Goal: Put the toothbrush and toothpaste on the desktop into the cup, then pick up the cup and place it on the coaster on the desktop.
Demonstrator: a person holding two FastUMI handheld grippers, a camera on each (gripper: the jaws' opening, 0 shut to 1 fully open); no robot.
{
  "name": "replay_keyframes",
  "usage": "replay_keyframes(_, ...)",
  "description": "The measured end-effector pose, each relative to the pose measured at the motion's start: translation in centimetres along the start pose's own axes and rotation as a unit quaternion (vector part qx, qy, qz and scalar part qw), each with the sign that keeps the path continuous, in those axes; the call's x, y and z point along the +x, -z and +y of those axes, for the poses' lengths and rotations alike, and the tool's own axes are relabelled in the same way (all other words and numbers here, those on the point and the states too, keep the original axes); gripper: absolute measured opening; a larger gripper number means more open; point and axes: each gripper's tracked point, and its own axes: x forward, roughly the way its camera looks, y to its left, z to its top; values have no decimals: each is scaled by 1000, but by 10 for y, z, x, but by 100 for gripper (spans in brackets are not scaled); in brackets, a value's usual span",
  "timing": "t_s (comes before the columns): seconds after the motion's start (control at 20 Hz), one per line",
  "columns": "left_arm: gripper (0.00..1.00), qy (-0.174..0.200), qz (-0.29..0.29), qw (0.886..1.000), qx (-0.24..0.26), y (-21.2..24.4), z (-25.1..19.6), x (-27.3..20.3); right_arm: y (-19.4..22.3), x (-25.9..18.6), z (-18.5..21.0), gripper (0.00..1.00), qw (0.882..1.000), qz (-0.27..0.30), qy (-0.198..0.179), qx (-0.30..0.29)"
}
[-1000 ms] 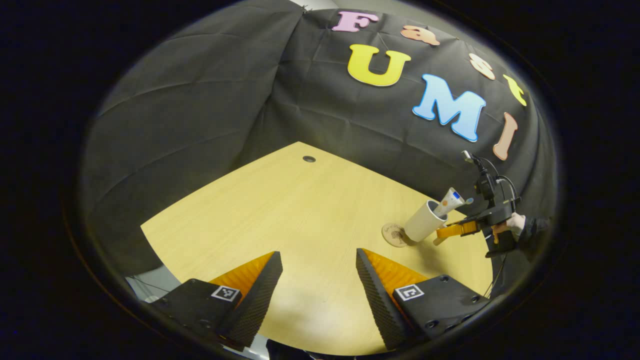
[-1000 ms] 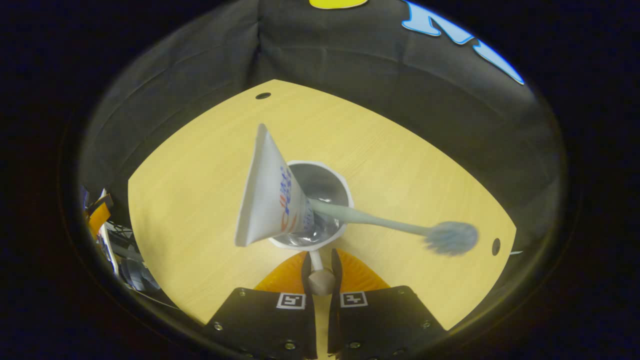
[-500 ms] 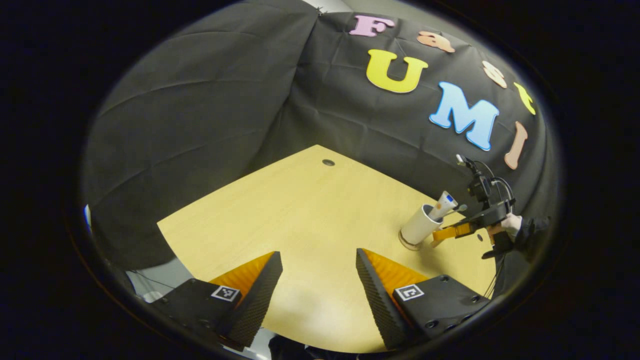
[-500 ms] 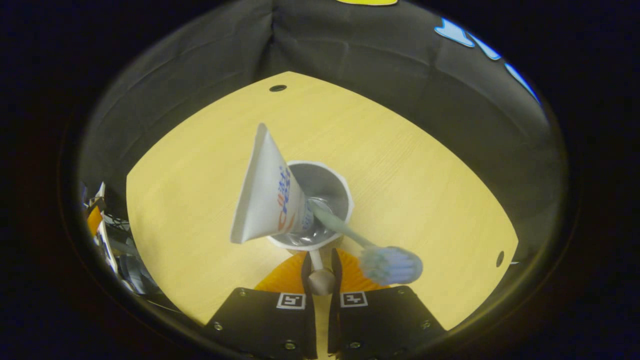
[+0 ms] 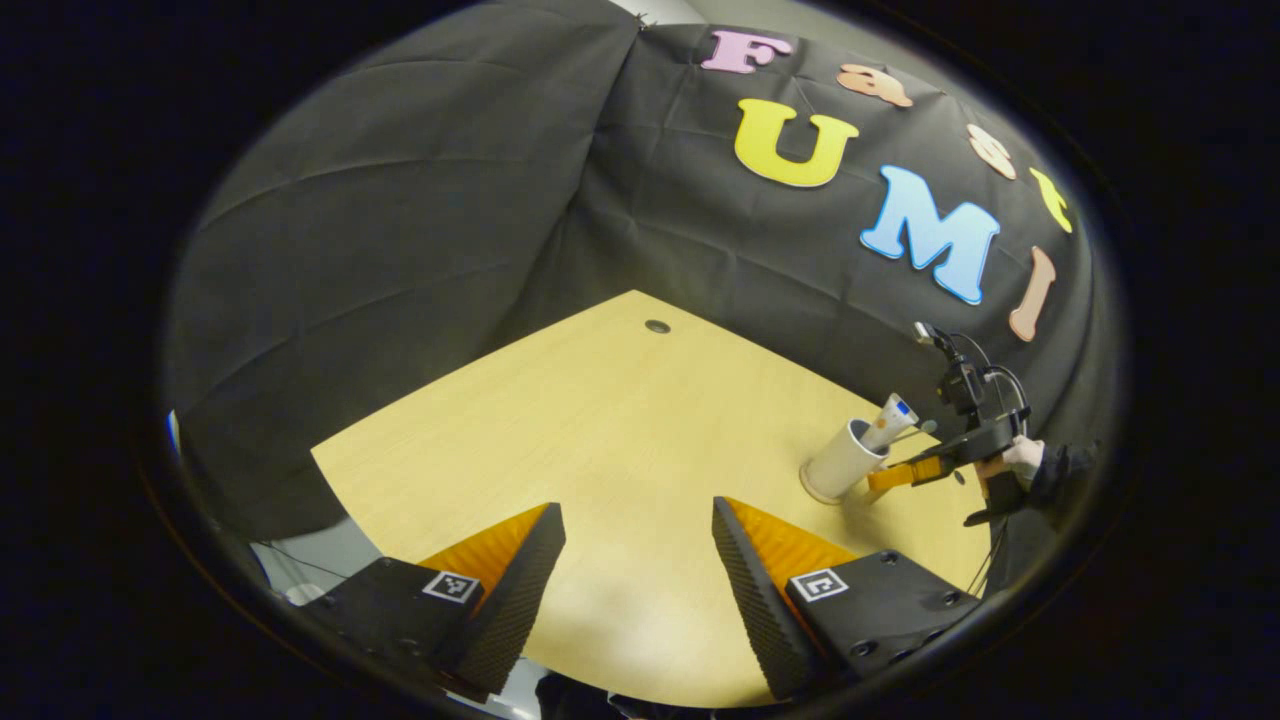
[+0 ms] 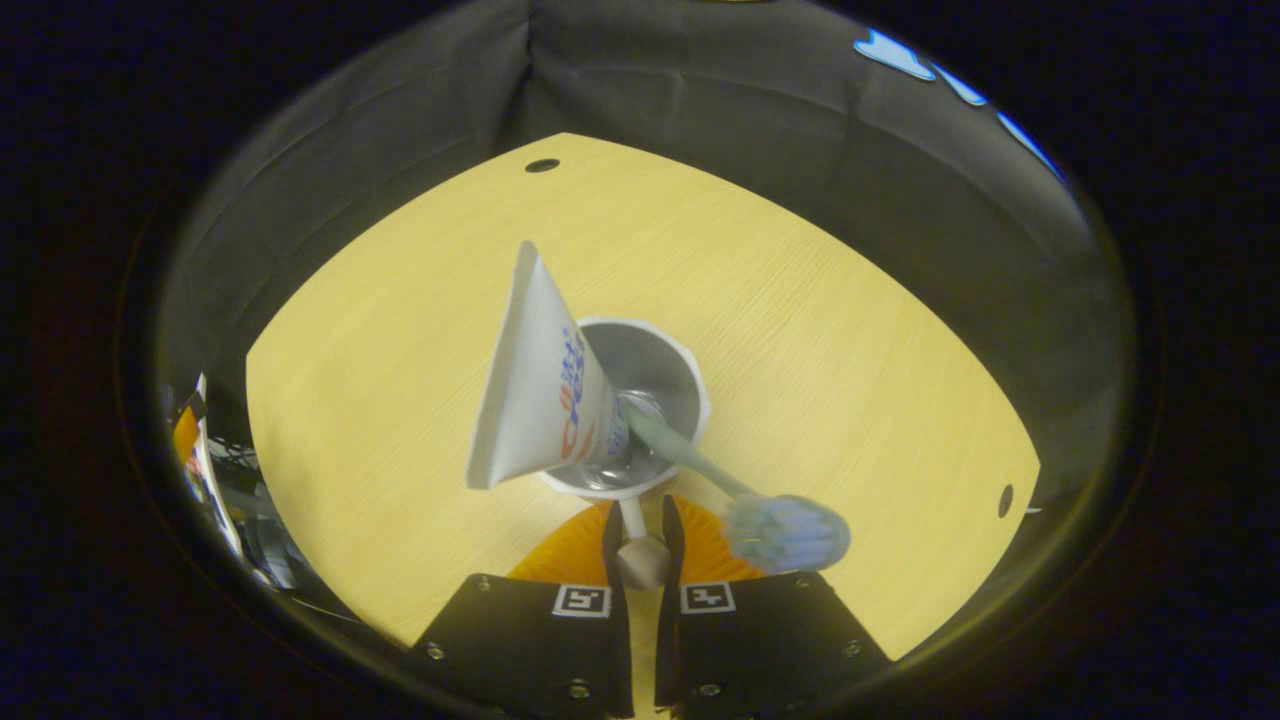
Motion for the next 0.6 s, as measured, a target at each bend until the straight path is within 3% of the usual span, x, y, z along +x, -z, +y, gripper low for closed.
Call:
replay_keyframes(0.2,97,20,3,1000,15,0,-16,5,-3,-3,-6,25,999,-19,16,-22)
replay_keyframes(0.5,97,58,5,998,37,-5,-46,13,4,-22,3,25,997,-60,8,43)
replay_keyframes(0.6,97,76,5,996,46,-8,-63,17,10,-32,-2,24,994,-79,22,69)
